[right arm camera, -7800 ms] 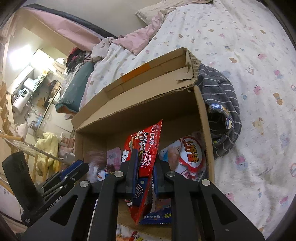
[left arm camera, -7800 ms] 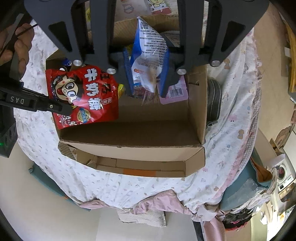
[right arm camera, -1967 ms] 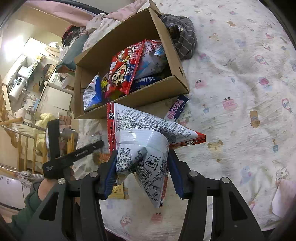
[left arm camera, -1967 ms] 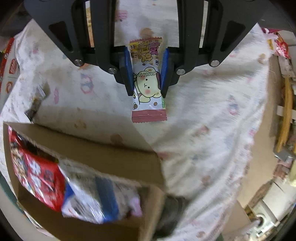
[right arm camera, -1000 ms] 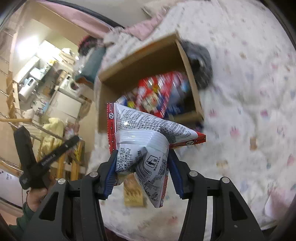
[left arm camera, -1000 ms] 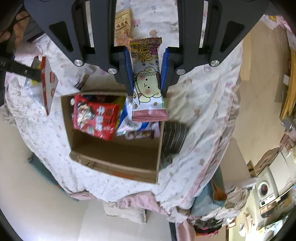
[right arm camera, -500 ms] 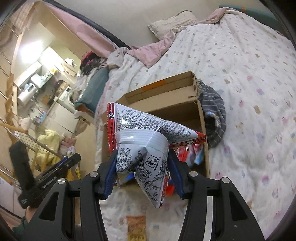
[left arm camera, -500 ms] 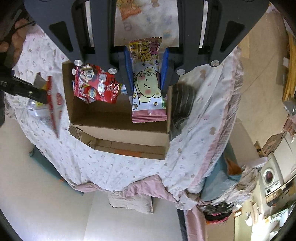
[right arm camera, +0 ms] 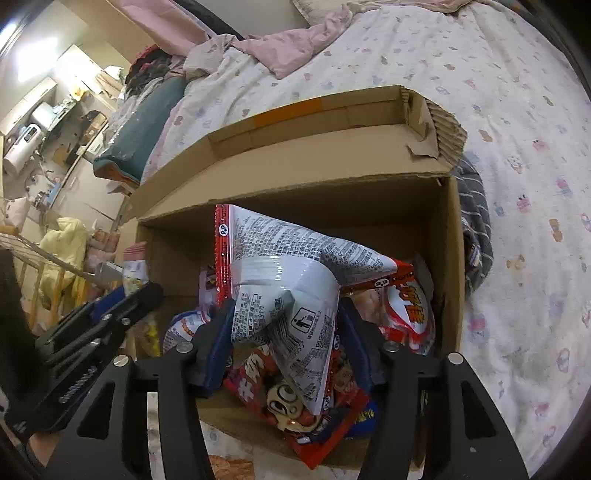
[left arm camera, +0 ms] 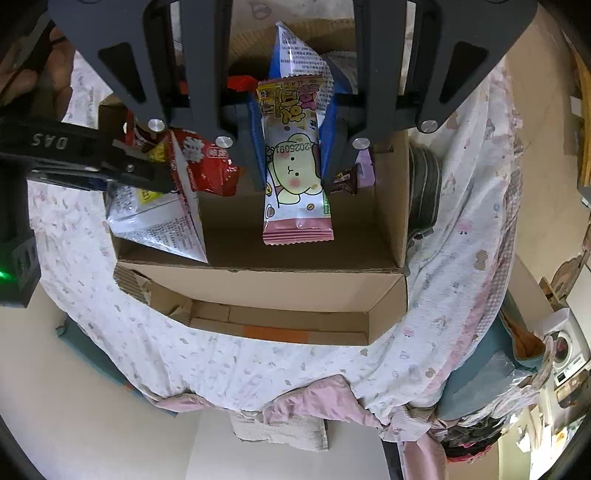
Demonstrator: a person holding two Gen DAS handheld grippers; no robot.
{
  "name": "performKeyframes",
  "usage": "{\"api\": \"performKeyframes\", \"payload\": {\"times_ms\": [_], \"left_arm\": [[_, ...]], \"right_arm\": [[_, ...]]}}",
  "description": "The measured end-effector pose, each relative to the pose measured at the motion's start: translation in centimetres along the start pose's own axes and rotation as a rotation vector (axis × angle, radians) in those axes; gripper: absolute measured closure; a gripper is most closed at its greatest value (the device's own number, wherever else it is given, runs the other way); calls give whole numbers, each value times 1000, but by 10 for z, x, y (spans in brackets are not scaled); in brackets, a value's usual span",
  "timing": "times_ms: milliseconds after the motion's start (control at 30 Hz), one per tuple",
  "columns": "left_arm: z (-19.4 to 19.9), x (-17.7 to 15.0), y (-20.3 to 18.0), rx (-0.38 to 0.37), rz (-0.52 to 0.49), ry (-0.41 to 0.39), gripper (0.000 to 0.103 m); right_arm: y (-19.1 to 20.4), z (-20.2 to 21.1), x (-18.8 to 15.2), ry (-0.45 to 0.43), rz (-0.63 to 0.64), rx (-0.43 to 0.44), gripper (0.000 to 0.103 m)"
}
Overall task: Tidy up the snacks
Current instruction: 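Open the left gripper over the box while the right releases the white chip bag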
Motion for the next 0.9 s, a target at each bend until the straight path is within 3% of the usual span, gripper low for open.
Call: {"api": "performKeyframes", "payload": {"times_ms": [67, 133, 267, 333, 633, 900], "left_arm": [[-2, -1, 2, -5, 12, 2, 79], [-3, -1, 4, -13, 22, 12, 75], [-1, 2, 8, -19, 52, 7, 45], [0, 3, 9, -16, 58, 1, 38], [3, -2, 3, -9, 34, 13, 32], [6, -4, 0, -12, 32, 5, 28]], "right_arm": [[-3, 5, 3, -25, -4, -4, 26], [-7, 16, 9, -84, -22, 1, 17], [-18, 24, 18, -120, -68, 16, 15], [-20, 23, 16, -107, -86, 28, 15], [-8, 20, 10, -103, -25, 12, 15], [-16, 23, 9, -107, -64, 21, 14]]}}
Point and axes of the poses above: each gripper's, at about its wrist camera, not at the fingertips, and z roughly against the way its jaws point, y to its left, x to its top, the point moved 7 cm from there along -z, roughly the way its jaws point, and after that the axes turned 6 degrees about -y, right-handed, at the moved point
